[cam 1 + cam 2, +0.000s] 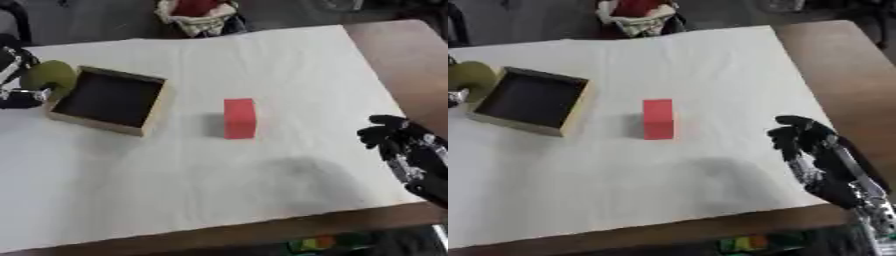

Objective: Pick up objects on the table and place them in the box.

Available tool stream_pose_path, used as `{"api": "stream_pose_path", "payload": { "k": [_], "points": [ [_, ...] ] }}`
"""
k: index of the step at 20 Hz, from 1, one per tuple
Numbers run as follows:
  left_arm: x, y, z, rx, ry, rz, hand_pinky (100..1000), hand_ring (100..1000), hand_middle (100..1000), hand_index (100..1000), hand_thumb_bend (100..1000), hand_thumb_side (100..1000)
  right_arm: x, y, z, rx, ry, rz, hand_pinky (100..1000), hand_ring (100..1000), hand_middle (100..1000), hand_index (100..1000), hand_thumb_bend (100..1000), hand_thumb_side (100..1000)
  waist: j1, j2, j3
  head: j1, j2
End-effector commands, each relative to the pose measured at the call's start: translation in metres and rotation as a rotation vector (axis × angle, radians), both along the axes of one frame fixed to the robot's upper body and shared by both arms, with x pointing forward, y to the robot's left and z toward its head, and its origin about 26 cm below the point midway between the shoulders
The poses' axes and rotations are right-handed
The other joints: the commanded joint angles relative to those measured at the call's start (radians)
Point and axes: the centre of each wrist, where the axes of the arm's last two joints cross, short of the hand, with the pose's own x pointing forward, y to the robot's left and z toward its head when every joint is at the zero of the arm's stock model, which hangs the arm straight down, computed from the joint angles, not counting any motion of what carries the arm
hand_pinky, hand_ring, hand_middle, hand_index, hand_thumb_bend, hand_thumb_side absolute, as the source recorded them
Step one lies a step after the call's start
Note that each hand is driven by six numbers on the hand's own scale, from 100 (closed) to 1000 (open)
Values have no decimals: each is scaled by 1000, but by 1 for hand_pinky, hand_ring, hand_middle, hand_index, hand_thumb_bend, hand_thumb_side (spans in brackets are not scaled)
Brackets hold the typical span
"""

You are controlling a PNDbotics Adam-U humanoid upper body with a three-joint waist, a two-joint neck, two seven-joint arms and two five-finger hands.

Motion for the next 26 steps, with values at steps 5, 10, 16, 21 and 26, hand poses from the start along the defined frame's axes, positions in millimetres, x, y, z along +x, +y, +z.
{"api": "stream_pose_path", "payload": {
  "k": [5, 10, 16, 21, 26],
  "points": [
    [6, 4, 4, 38, -61, 17, 614, 585, 618, 734, 318, 192, 1, -2, 6, -10, -18, 5, 766, 770, 510, 838, 100, 470, -2, -12, 0, 5, 5],
    [5, 0, 12, 37, -119, -12, 623, 599, 639, 852, 405, 379, 1, -2, 6, -10, -18, 3, 766, 770, 510, 838, 100, 470, -3, -11, 1, 4, 5],
    [-1, -15, 52, 17, -256, -93, 630, 628, 683, 883, 389, 439, 2, -2, 6, -12, -19, 3, 766, 770, 510, 838, 100, 470, -2, -13, 3, 1, 5],
    [-4, -46, 89, -29, -364, -211, 627, 638, 693, 887, 386, 405, 2, -2, 6, -14, -19, 8, 766, 770, 510, 839, 100, 470, -2, -15, 4, 1, 5],
    [4, -90, 115, -29, -370, -395, 643, 645, 697, 886, 398, 370, 2, -1, 6, -14, -17, 14, 766, 770, 510, 839, 100, 470, -2, -15, -3, 6, 5]
  ]
}}
